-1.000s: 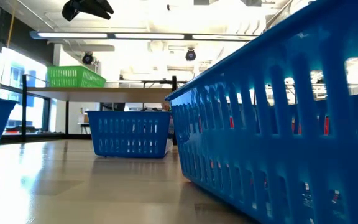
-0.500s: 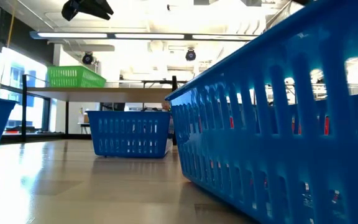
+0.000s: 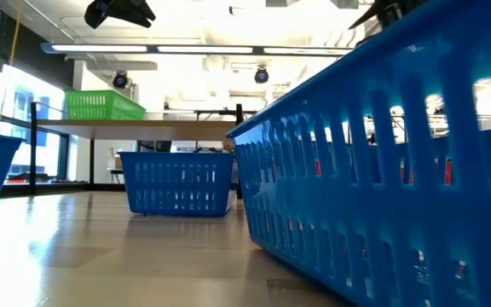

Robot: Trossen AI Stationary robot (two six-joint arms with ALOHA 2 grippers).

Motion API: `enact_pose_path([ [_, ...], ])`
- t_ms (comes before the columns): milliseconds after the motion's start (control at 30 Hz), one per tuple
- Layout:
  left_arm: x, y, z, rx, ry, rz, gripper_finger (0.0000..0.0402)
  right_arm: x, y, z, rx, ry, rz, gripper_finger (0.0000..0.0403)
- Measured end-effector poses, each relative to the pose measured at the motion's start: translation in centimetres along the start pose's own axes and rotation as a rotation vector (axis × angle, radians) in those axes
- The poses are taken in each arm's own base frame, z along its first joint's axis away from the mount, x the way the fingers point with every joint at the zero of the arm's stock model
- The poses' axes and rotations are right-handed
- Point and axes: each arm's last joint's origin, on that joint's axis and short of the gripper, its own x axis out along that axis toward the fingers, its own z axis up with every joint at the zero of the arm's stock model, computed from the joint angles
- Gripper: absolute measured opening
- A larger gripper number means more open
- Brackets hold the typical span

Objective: Stack baskets on shelf by color
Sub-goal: Put the bottom left red bin on the shelf

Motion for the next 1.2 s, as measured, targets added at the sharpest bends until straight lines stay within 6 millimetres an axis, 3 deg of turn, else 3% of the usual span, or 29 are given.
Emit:
enact_pose_path([
  [300,0.0,0.0,0.0,0.000,-0.001,0.003,0.0087,4.8,0.4,-1.8,0.041,0.139,-0.151,0.0101],
  [667,0.0,0.0,0.0,0.000,-0.001,0.003,0.0087,9.7,-2.7,-4.0,0.054,0.234,-0.415,0.0101],
  [1200,0.0,0.0,0.0,0.000,-0.001,0.004,0.0087,14.2,-5.4,-6.3,0.017,0.299,-0.531,0.0101],
])
